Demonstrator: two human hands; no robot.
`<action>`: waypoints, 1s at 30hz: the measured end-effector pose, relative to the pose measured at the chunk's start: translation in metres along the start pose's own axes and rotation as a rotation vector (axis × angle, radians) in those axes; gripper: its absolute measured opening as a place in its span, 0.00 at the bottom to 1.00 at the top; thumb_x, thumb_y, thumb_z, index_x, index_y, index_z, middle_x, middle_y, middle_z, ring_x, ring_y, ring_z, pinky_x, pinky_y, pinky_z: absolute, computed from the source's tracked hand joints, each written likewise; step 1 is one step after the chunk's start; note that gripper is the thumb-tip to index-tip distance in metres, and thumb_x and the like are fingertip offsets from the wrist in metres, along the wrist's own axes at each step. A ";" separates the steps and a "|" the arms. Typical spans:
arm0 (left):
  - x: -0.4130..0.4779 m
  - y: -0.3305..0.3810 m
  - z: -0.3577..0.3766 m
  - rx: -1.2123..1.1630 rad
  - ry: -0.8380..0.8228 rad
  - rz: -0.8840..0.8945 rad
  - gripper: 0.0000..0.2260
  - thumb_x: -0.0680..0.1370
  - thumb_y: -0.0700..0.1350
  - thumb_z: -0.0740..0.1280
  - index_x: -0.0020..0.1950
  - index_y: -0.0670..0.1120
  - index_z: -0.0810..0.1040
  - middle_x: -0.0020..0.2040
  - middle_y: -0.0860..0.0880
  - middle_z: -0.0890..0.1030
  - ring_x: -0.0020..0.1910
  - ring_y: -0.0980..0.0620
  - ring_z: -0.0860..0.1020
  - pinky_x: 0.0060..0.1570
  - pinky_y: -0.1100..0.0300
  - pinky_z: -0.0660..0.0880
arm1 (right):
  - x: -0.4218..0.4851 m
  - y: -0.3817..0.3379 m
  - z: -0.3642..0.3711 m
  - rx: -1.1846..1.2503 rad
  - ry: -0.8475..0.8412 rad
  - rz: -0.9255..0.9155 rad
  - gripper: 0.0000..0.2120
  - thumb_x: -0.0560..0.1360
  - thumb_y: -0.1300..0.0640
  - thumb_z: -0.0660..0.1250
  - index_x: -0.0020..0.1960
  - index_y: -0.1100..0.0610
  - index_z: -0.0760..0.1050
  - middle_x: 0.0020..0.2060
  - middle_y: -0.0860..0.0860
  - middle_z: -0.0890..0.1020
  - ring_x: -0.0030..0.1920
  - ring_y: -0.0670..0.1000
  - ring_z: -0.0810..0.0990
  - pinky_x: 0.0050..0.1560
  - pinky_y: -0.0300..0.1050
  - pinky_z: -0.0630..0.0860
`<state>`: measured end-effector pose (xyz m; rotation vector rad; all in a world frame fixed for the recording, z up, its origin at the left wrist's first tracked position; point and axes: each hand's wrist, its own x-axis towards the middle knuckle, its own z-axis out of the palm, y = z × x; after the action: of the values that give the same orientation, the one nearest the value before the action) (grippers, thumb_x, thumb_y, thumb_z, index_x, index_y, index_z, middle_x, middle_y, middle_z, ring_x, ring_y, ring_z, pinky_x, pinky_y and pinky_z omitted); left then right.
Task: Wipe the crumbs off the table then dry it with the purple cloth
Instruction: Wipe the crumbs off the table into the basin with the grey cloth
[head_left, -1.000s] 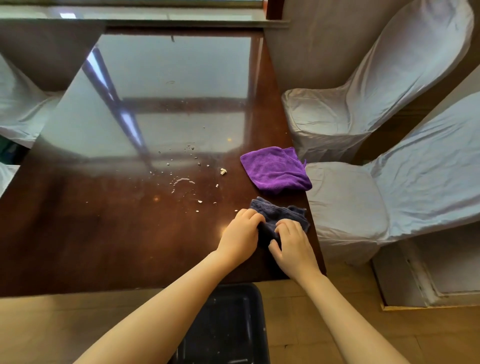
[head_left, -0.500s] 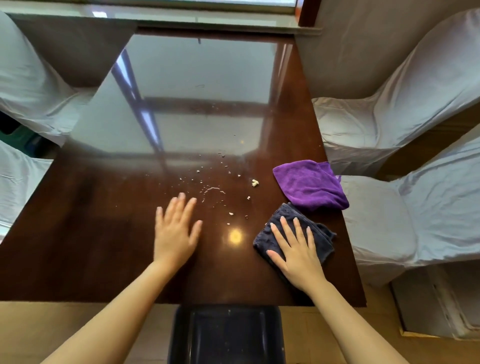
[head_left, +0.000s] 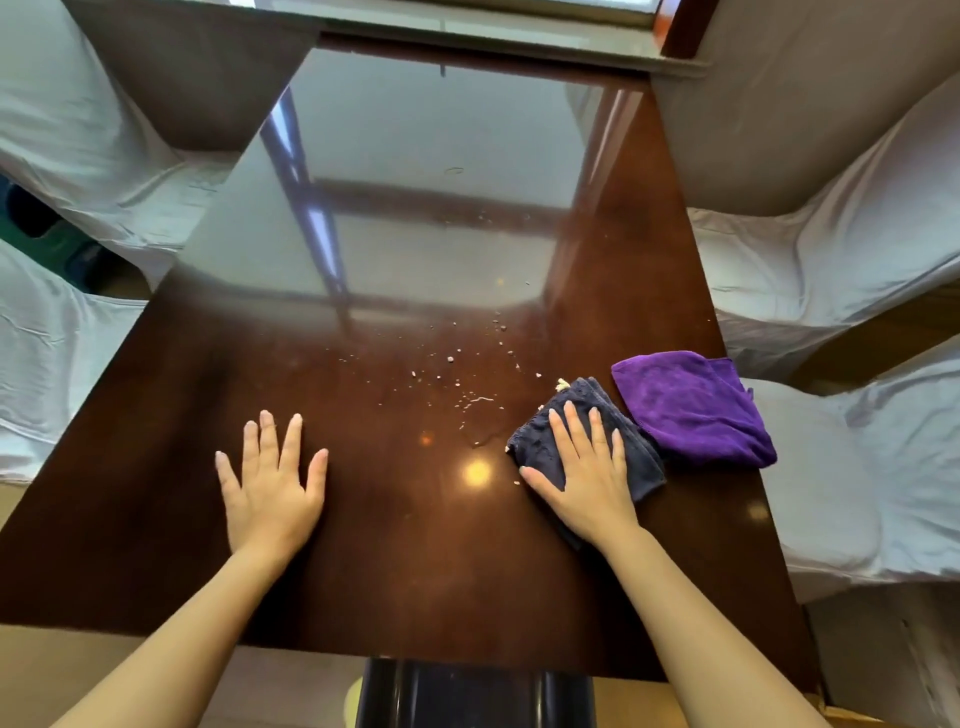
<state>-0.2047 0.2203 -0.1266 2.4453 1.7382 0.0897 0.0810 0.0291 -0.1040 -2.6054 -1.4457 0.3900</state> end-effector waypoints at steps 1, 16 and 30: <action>0.000 0.000 0.000 0.004 0.002 -0.001 0.27 0.78 0.60 0.49 0.75 0.52 0.52 0.77 0.45 0.53 0.76 0.48 0.47 0.71 0.42 0.42 | 0.003 -0.004 0.001 -0.001 0.001 -0.019 0.38 0.73 0.31 0.49 0.75 0.48 0.41 0.77 0.48 0.44 0.75 0.53 0.36 0.72 0.54 0.34; -0.003 0.001 -0.001 0.003 0.004 -0.002 0.27 0.77 0.60 0.47 0.75 0.51 0.52 0.77 0.45 0.52 0.76 0.48 0.47 0.72 0.42 0.43 | -0.027 -0.042 0.003 0.761 0.325 0.088 0.13 0.76 0.66 0.61 0.58 0.57 0.76 0.52 0.45 0.81 0.59 0.50 0.75 0.58 0.26 0.64; -0.002 0.003 -0.004 0.020 -0.004 -0.007 0.29 0.76 0.61 0.42 0.75 0.52 0.50 0.77 0.45 0.50 0.76 0.49 0.46 0.72 0.42 0.42 | 0.076 -0.018 -0.116 1.159 0.525 0.190 0.10 0.77 0.57 0.58 0.48 0.47 0.77 0.45 0.43 0.80 0.47 0.40 0.79 0.43 0.28 0.74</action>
<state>-0.2034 0.2181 -0.1219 2.4514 1.7535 0.0667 0.1380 0.1042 -0.0010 -1.6718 -0.5056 0.3607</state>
